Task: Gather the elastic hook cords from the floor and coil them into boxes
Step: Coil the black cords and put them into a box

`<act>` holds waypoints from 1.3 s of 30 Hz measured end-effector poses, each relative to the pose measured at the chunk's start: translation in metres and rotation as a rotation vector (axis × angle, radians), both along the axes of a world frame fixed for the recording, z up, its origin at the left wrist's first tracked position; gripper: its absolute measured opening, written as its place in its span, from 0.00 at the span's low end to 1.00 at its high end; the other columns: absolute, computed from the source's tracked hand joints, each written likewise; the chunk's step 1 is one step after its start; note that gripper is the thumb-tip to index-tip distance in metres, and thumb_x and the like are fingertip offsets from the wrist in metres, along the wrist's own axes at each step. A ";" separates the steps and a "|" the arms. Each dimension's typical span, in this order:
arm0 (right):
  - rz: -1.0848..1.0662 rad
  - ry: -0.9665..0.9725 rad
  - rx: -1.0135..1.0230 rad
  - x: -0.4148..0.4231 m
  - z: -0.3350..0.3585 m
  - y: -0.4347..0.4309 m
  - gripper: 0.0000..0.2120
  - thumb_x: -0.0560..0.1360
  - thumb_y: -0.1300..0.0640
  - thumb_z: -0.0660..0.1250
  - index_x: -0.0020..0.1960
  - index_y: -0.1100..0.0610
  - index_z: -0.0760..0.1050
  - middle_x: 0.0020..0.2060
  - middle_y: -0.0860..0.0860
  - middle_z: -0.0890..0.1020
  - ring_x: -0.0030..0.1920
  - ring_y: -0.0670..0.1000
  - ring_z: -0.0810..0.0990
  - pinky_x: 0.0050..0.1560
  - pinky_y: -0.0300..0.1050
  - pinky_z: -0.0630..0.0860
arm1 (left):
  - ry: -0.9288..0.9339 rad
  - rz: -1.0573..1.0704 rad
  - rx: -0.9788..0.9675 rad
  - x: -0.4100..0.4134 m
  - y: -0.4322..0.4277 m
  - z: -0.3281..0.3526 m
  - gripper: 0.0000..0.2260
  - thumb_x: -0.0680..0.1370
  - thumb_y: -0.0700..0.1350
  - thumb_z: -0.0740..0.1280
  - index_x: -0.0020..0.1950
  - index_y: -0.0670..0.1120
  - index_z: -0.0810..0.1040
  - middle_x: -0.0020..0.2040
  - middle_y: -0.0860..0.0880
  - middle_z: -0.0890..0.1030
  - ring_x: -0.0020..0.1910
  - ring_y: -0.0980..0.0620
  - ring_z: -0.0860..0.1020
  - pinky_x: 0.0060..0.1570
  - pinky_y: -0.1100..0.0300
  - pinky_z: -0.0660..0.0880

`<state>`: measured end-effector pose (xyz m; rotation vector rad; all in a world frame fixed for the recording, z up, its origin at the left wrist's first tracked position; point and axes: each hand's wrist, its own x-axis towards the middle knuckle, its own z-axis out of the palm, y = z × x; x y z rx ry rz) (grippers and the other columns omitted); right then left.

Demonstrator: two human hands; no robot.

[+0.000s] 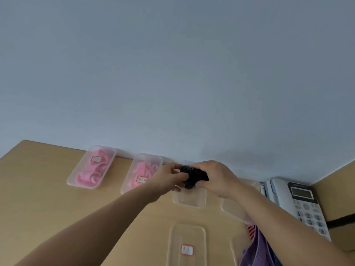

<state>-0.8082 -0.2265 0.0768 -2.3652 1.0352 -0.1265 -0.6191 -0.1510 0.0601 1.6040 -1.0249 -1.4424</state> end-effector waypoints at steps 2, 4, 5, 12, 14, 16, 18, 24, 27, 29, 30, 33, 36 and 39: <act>0.122 0.079 -0.022 0.007 -0.011 -0.012 0.21 0.69 0.55 0.70 0.61 0.43 0.76 0.50 0.43 0.81 0.52 0.46 0.76 0.51 0.47 0.75 | -0.273 -0.023 -0.013 0.003 0.001 -0.011 0.21 0.75 0.42 0.69 0.68 0.46 0.74 0.58 0.49 0.81 0.51 0.53 0.79 0.50 0.57 0.78; 0.228 0.154 -0.033 0.013 -0.026 -0.018 0.23 0.71 0.56 0.69 0.65 0.44 0.74 0.54 0.45 0.80 0.56 0.48 0.75 0.54 0.49 0.74 | -0.493 -0.064 -0.017 0.006 0.005 -0.022 0.25 0.74 0.42 0.68 0.72 0.47 0.71 0.66 0.51 0.76 0.61 0.54 0.75 0.59 0.58 0.74; 0.272 0.182 -0.027 0.014 -0.035 -0.020 0.23 0.71 0.56 0.68 0.65 0.44 0.74 0.54 0.46 0.80 0.57 0.49 0.74 0.54 0.50 0.74 | -0.578 -0.107 -0.012 0.006 0.007 -0.027 0.26 0.75 0.42 0.67 0.73 0.47 0.70 0.69 0.51 0.74 0.65 0.53 0.73 0.62 0.58 0.72; 0.485 0.255 -0.252 0.015 -0.079 -0.024 0.19 0.71 0.53 0.68 0.62 0.48 0.76 0.49 0.49 0.78 0.55 0.50 0.72 0.52 0.45 0.68 | -0.882 -0.283 -0.024 -0.011 0.010 -0.067 0.24 0.77 0.52 0.65 0.72 0.49 0.70 0.72 0.53 0.68 0.71 0.53 0.66 0.60 0.64 0.63; 0.530 0.255 -0.321 0.015 -0.088 -0.022 0.17 0.70 0.52 0.69 0.59 0.50 0.77 0.45 0.49 0.78 0.52 0.51 0.71 0.50 0.46 0.67 | -0.945 -0.242 -0.031 -0.013 0.009 -0.075 0.23 0.78 0.55 0.64 0.71 0.50 0.72 0.70 0.53 0.68 0.69 0.53 0.67 0.55 0.64 0.62; 0.529 0.245 -0.306 0.011 -0.097 -0.023 0.18 0.69 0.52 0.69 0.58 0.52 0.78 0.45 0.50 0.79 0.52 0.51 0.70 0.50 0.47 0.69 | -0.979 -0.231 -0.022 -0.014 0.010 -0.082 0.23 0.77 0.56 0.65 0.71 0.51 0.72 0.67 0.53 0.70 0.67 0.53 0.68 0.53 0.63 0.63; 0.512 0.202 -0.230 0.008 -0.103 -0.025 0.20 0.69 0.54 0.70 0.61 0.52 0.78 0.46 0.50 0.79 0.52 0.51 0.71 0.49 0.44 0.70 | -0.997 -0.230 -0.021 -0.016 0.011 -0.087 0.22 0.77 0.56 0.65 0.70 0.52 0.74 0.64 0.54 0.72 0.64 0.53 0.69 0.52 0.63 0.63; 0.422 0.187 0.006 0.000 -0.109 -0.030 0.23 0.71 0.55 0.69 0.66 0.50 0.73 0.57 0.51 0.78 0.59 0.51 0.73 0.55 0.43 0.71 | -0.993 -0.180 -0.023 -0.018 0.007 -0.091 0.20 0.76 0.58 0.66 0.64 0.51 0.79 0.58 0.54 0.74 0.61 0.53 0.71 0.51 0.63 0.65; 0.371 0.242 0.022 -0.005 -0.111 -0.033 0.22 0.74 0.50 0.67 0.68 0.47 0.70 0.60 0.51 0.75 0.61 0.52 0.73 0.56 0.42 0.67 | -1.008 -0.194 -0.014 -0.021 0.006 -0.091 0.22 0.75 0.61 0.65 0.64 0.51 0.78 0.57 0.54 0.73 0.60 0.53 0.70 0.53 0.61 0.68; 0.427 0.246 -0.123 -0.005 -0.108 -0.034 0.21 0.75 0.47 0.65 0.68 0.48 0.72 0.60 0.49 0.76 0.62 0.52 0.71 0.61 0.45 0.66 | -1.026 -0.200 -0.005 -0.022 0.006 -0.090 0.21 0.75 0.60 0.64 0.65 0.53 0.78 0.58 0.53 0.73 0.61 0.52 0.69 0.54 0.59 0.68; 0.466 0.236 -0.227 -0.006 -0.107 -0.033 0.19 0.76 0.47 0.64 0.66 0.48 0.74 0.59 0.47 0.77 0.62 0.52 0.71 0.61 0.46 0.66 | -1.034 -0.205 -0.004 -0.023 0.005 -0.090 0.20 0.76 0.59 0.64 0.65 0.54 0.77 0.59 0.52 0.73 0.62 0.51 0.69 0.56 0.59 0.69; 0.473 0.160 -0.396 -0.009 -0.106 -0.026 0.13 0.72 0.50 0.70 0.55 0.52 0.83 0.52 0.49 0.80 0.54 0.55 0.75 0.56 0.52 0.73 | -1.067 -0.243 -0.012 -0.026 0.004 -0.088 0.18 0.77 0.57 0.63 0.66 0.57 0.76 0.60 0.51 0.72 0.63 0.49 0.68 0.61 0.56 0.69; 0.429 0.155 -0.349 -0.008 -0.107 -0.022 0.14 0.72 0.52 0.70 0.57 0.54 0.81 0.50 0.52 0.79 0.52 0.56 0.75 0.56 0.52 0.73 | -1.115 -0.234 -0.034 -0.029 0.002 -0.087 0.19 0.76 0.56 0.63 0.68 0.59 0.74 0.69 0.49 0.68 0.70 0.47 0.63 0.69 0.53 0.64; 0.402 0.181 -0.315 -0.007 -0.110 -0.022 0.17 0.76 0.51 0.66 0.62 0.53 0.78 0.54 0.51 0.77 0.55 0.54 0.72 0.59 0.49 0.68 | -1.163 -0.233 -0.086 -0.030 0.001 -0.086 0.28 0.76 0.54 0.63 0.76 0.58 0.62 0.80 0.50 0.51 0.79 0.46 0.46 0.77 0.50 0.51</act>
